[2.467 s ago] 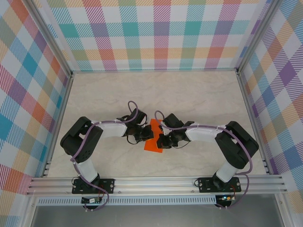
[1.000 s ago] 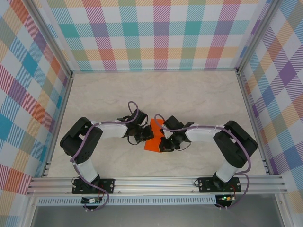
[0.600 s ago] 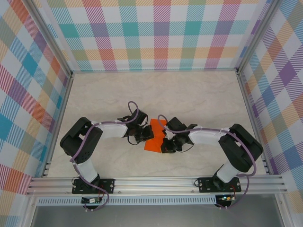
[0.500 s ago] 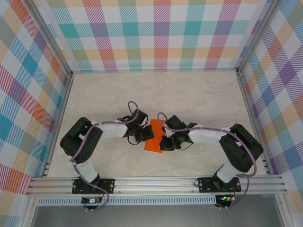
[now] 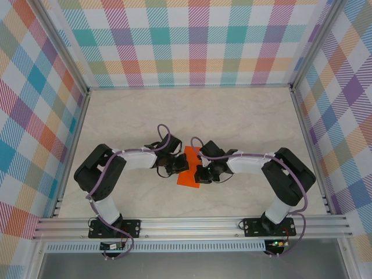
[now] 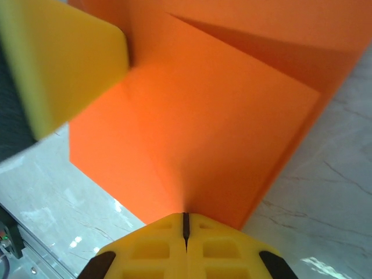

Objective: Fold a paper plane with a square sheet of paper (pick it up from the middle)

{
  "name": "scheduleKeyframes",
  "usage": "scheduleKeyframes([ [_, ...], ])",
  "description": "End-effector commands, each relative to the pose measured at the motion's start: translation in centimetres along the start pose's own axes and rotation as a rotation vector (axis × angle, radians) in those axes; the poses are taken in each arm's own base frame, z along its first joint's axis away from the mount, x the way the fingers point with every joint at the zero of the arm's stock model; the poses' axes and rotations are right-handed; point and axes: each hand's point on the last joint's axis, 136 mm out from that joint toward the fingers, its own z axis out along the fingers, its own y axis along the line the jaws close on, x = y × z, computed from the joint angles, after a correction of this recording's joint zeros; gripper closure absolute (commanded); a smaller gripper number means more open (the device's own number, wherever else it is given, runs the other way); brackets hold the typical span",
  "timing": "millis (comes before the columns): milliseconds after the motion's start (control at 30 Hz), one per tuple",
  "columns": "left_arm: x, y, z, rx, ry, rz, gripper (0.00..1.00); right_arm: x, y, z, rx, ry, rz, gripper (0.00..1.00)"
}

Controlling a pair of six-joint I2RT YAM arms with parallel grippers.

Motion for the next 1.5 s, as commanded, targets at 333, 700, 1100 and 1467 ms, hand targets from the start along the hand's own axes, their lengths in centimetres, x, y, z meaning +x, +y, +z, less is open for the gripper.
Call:
scheduleKeyframes([
  [333,-0.4,-3.7,-1.8,0.108,-0.002,0.072,0.99,2.2,-2.8,0.3,0.076,0.038,0.05,1.0],
  [700,3.0,-4.4,-1.2,0.206,0.045,0.072,0.99,2.4,-2.9,0.7,0.071,0.055,0.062,1.0],
  [1100,5.0,-4.0,1.4,0.182,0.108,0.09,1.0,2.7,-3.2,1.0,0.082,0.072,0.063,1.0],
  [1467,5.4,-2.0,2.4,0.193,0.055,0.092,1.0,3.0,-3.8,1.2,0.107,0.089,0.074,1.0],
])
